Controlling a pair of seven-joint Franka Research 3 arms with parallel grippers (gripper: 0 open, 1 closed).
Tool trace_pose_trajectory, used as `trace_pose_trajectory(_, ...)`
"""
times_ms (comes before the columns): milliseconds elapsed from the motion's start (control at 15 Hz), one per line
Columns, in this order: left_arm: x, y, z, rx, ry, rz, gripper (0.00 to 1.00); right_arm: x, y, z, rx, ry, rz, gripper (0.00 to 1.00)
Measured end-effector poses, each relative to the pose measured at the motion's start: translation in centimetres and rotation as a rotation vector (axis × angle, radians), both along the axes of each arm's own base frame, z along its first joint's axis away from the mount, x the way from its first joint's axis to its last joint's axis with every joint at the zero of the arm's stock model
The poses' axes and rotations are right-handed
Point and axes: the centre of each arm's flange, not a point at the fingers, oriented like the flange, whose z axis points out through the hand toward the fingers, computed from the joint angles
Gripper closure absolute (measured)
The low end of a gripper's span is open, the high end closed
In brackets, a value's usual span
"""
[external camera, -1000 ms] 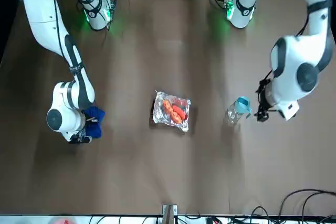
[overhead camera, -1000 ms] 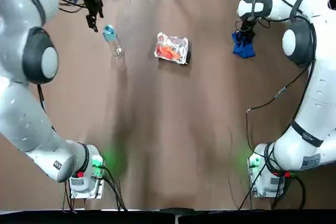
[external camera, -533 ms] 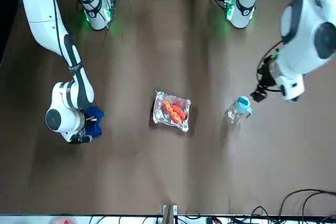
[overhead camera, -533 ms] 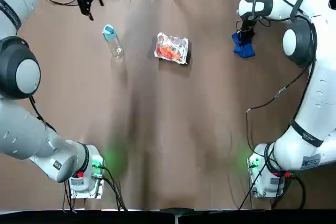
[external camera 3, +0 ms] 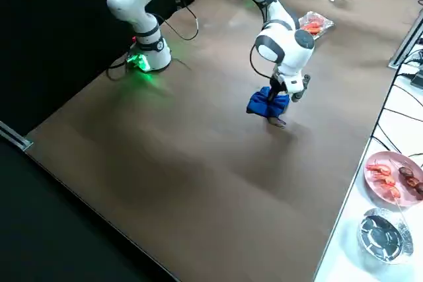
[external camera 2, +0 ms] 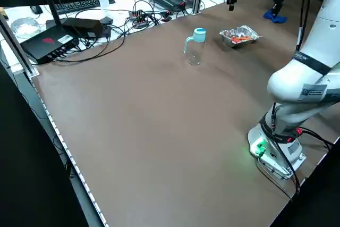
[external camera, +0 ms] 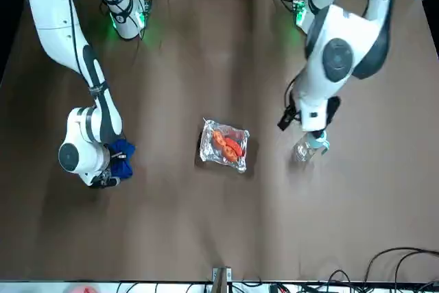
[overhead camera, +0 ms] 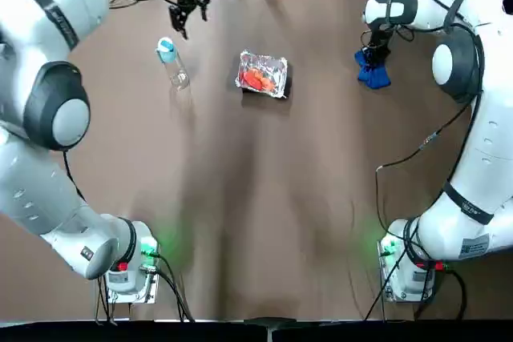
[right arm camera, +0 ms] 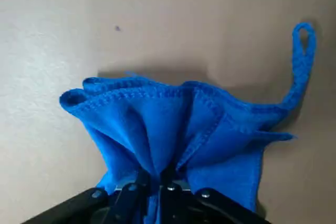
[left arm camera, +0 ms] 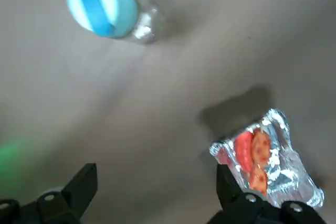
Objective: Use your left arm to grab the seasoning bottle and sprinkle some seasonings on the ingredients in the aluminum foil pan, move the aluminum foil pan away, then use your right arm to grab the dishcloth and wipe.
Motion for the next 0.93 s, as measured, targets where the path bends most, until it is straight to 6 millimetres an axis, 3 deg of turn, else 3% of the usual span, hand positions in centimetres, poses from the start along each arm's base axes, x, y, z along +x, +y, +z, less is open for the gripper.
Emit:
trace_pose_trajectory(200, -0.3, -4.2, -0.3, 0.002, -0.068, -0.076, 0.0, 0.2, -1.4, 0.3, 0.0, 0.01, -0.016, 0.89)
trace_pose_trajectory(333, -0.4, -5.3, -0.7, 0.024, -0.107, -0.165, 0.0, 0.4, -1.7, 0.6, 0.001, 0.008, -0.022, 0.89)
trace_pose_trajectory(467, -1.0, -6.7, -2.2, 0.104, -0.122, -0.364, 0.0, 0.5, -1.7, 0.6, 0.001, 0.007, -0.022, 0.89)
trace_pose_trajectory(733, -1.6, -10.9, -8.6, 0.155, -0.137, -0.583, 0.0, 0.4, -1.7, 0.6, 0.001, 0.009, -0.022, 0.89)
trace_pose_trajectory(933, -0.8, -12.5, -14.6, 0.14, -0.165, -0.648, 0.0, 0.4, -1.7, 0.5, 0.001, 0.01, -0.021, 0.89)
